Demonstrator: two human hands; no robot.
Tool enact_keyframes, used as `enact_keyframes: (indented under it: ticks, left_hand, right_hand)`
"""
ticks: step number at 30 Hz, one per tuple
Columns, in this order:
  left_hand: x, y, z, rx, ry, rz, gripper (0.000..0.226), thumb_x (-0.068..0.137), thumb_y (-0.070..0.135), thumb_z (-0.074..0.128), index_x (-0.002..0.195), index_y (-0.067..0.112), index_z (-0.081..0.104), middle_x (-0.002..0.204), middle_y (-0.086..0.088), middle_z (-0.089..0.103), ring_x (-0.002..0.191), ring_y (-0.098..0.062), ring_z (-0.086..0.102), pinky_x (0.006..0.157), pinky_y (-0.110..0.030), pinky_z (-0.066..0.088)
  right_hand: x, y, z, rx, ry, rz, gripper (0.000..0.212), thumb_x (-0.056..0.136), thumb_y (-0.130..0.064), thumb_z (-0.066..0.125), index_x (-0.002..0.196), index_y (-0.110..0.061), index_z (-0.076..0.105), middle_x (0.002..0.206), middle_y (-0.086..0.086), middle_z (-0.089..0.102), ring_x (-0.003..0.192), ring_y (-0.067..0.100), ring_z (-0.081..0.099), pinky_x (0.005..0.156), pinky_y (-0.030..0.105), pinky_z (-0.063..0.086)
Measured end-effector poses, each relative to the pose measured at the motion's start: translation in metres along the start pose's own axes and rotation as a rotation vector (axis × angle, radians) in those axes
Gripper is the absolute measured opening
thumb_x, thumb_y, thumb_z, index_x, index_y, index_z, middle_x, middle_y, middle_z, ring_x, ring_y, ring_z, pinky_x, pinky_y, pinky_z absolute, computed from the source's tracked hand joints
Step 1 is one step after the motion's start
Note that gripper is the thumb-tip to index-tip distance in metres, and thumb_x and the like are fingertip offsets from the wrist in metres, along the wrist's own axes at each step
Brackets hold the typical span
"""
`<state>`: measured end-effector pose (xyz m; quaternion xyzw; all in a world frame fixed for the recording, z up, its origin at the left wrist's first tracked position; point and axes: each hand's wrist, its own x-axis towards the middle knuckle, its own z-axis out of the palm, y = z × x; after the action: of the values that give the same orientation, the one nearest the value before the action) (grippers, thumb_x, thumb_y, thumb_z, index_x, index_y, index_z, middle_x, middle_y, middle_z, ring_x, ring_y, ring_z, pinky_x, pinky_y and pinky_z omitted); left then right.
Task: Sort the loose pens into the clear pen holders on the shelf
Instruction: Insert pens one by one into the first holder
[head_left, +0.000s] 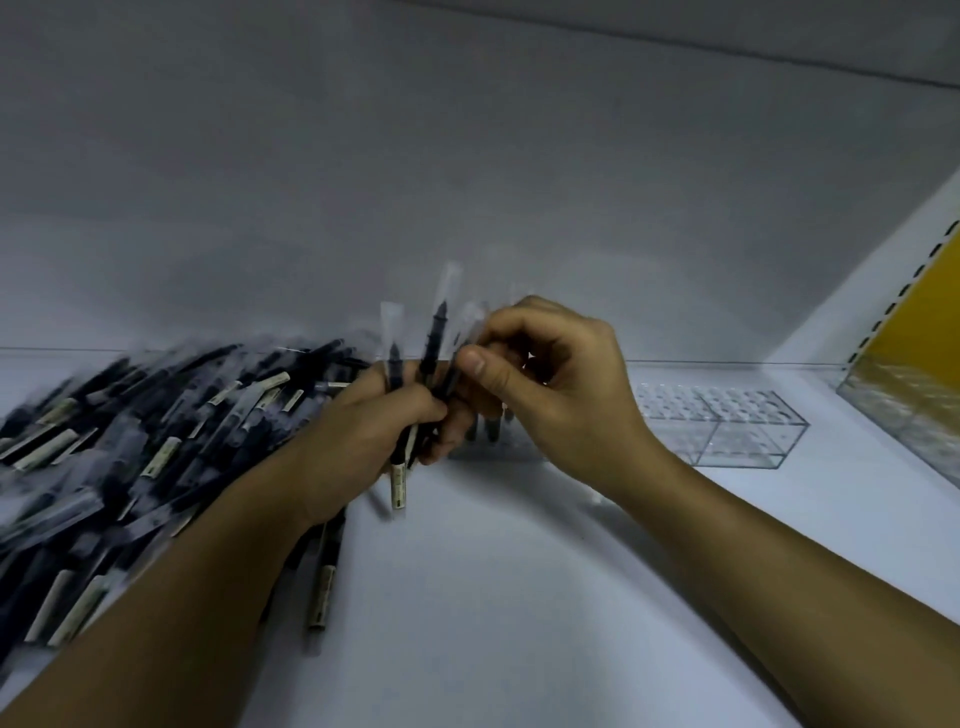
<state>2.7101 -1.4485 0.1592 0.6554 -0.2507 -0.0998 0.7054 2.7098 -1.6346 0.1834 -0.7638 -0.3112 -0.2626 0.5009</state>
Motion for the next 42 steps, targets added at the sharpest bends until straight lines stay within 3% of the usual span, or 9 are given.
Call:
enact_keyframes:
  ticks: [5,8,13,17,21,25,28,35,42]
  left_hand:
    - [0.002,0.004,0.001,0.104,0.043,-0.003,0.031,0.085,0.019,0.048,0.097,0.013,0.076,0.082,-0.014,0.069,0.078,-0.026,0.063,0.068,-0.038,0.045]
    - [0.006,0.002,0.0,0.18,0.124,-0.047,0.025,0.097,0.014,0.047,0.099,0.011,0.072,0.075,-0.011,0.07,0.072,-0.026,0.066,0.066,-0.041,0.046]
    - [0.005,0.002,-0.004,0.222,0.287,-0.058,0.032,0.106,0.021,0.038,0.097,0.009,0.066,0.064,-0.01,0.065,0.059,-0.027,0.064,0.056,-0.035,0.049]
    - [0.004,0.0,-0.006,0.219,0.243,-0.028,0.031,0.106,0.025,0.04,0.096,0.012,0.066,0.056,0.0,0.044,0.051,-0.016,0.048,0.057,-0.036,0.04]
    - [0.006,0.001,-0.005,0.158,0.254,-0.085,0.026,0.104,0.022,0.045,0.096,0.007,0.065,0.052,0.008,0.036,0.044,-0.007,0.033,0.046,-0.025,0.031]
    - [0.004,0.007,0.0,0.084,0.263,-0.064,0.013,0.102,0.018,0.049,0.109,0.012,0.058,0.053,0.009,0.036,0.045,-0.008,0.032,0.044,-0.023,0.03]
    - [0.005,0.009,0.001,0.042,0.264,-0.076,0.005,0.103,0.019,0.047,0.103,0.02,0.052,0.058,0.002,0.04,0.043,-0.009,0.033,0.047,-0.029,0.027]
    - [0.007,0.009,-0.001,0.054,0.297,0.008,0.024,0.106,0.023,0.041,0.085,0.018,0.052,0.065,-0.005,0.041,0.044,-0.011,0.034,0.048,-0.03,0.031]
    - [0.006,0.005,-0.004,0.136,0.271,0.025,0.031,0.106,0.022,0.039,0.086,0.018,0.062,0.063,-0.005,0.044,0.046,-0.015,0.036,0.051,-0.033,0.031]
  right_hand:
    - [0.008,-0.002,-0.013,0.2,0.187,0.15,0.005,0.093,-0.014,0.065,0.088,-0.012,0.065,0.08,0.006,0.065,0.07,0.021,0.063,0.058,0.026,0.05]
    - [0.013,-0.003,-0.021,0.289,0.295,0.189,0.007,0.095,-0.007,0.061,0.09,-0.004,0.064,0.085,0.016,0.07,0.075,0.028,0.07,0.06,0.031,0.053]
    - [0.018,-0.001,-0.027,0.262,0.384,0.214,0.008,0.097,-0.002,0.058,0.09,-0.001,0.062,0.074,0.01,0.067,0.067,0.029,0.067,0.051,0.031,0.045]
    - [0.018,0.0,-0.03,0.208,0.405,0.188,0.009,0.098,-0.004,0.061,0.099,0.005,0.063,0.075,0.007,0.064,0.066,0.028,0.063,0.05,0.032,0.047]
    - [0.017,0.001,-0.031,0.149,0.397,0.164,0.008,0.098,-0.004,0.06,0.101,0.003,0.062,0.078,0.009,0.064,0.071,0.035,0.065,0.052,0.034,0.05]
    - [0.018,0.0,-0.033,0.071,0.407,0.132,0.009,0.1,-0.008,0.06,0.102,0.001,0.061,0.083,0.016,0.065,0.074,0.035,0.067,0.053,0.033,0.052]
    - [0.016,0.0,-0.031,-0.027,0.391,0.085,0.003,0.099,-0.009,0.062,0.099,-0.006,0.062,0.083,0.012,0.065,0.075,0.032,0.067,0.054,0.039,0.053]
    - [0.015,0.005,-0.029,-0.134,0.34,0.063,0.006,0.095,-0.012,0.063,0.101,-0.014,0.061,0.083,0.001,0.066,0.076,0.025,0.069,0.058,0.044,0.056]
    - [0.017,0.01,-0.033,-0.196,0.29,0.125,0.007,0.096,-0.019,0.065,0.1,-0.014,0.064,0.08,-0.004,0.069,0.073,0.019,0.072,0.064,0.046,0.06]
